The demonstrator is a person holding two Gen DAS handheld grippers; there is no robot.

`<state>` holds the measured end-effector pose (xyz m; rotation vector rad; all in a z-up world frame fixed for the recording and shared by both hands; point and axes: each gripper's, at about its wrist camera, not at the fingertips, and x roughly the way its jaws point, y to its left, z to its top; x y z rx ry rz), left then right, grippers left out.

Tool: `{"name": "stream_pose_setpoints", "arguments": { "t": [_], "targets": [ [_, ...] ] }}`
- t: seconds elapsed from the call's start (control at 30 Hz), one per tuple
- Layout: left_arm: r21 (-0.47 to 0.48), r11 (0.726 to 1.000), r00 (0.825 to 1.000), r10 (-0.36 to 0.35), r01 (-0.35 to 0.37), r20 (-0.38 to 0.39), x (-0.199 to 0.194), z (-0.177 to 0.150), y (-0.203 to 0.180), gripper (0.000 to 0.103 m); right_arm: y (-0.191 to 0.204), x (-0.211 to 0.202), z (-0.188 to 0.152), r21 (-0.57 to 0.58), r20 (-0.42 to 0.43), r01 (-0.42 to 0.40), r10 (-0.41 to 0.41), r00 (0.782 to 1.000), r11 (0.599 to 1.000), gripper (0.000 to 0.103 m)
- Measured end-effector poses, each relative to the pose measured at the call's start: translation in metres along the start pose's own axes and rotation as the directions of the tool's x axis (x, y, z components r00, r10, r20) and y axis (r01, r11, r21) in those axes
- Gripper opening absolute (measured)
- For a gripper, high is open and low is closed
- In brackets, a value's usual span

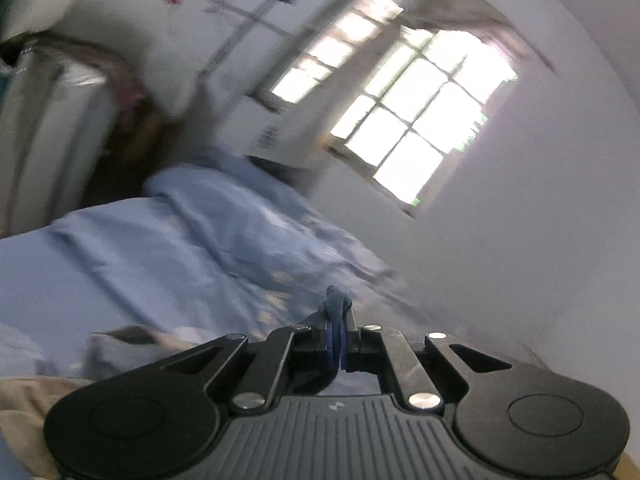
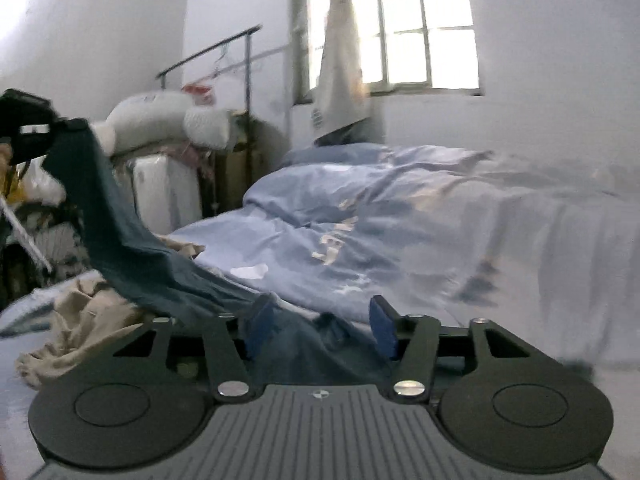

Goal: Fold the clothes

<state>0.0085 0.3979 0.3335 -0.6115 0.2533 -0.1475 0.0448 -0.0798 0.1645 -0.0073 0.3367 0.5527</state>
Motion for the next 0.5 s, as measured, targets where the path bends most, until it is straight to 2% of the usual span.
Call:
{"name": "stream_pose_setpoints", "arguments": {
  "t": [0.1,0.17,0.33,0.5],
  "targets": [
    [0.067,0.996,0.998,-0.048,0.052,-0.047,0.011,-0.012,-0.06,0.001,-0.009,-0.054,-0.016,0.059,0.025,0.03,-0.031,0.999,0.998,0.055],
    [0.106,0.991,0.993,-0.076,0.085,-0.089,0.021,-0.023,-0.097,0.001,-0.024,-0.074,-0.029,0.119,0.031,0.044,-0.048,0.998,0.992,0.056],
    [0.194,0.97,0.976,-0.111,0.147,-0.185,0.061,-0.068,-0.186,0.001,-0.062,-0.1,-0.055,0.215,0.048,0.079,-0.092,0.995,0.973,0.056],
    [0.236,0.953,0.956,-0.127,0.191,-0.264,0.107,-0.128,-0.246,0.001,-0.09,-0.121,-0.068,0.243,0.032,0.122,-0.134,0.99,0.962,0.056]
  ]
}}
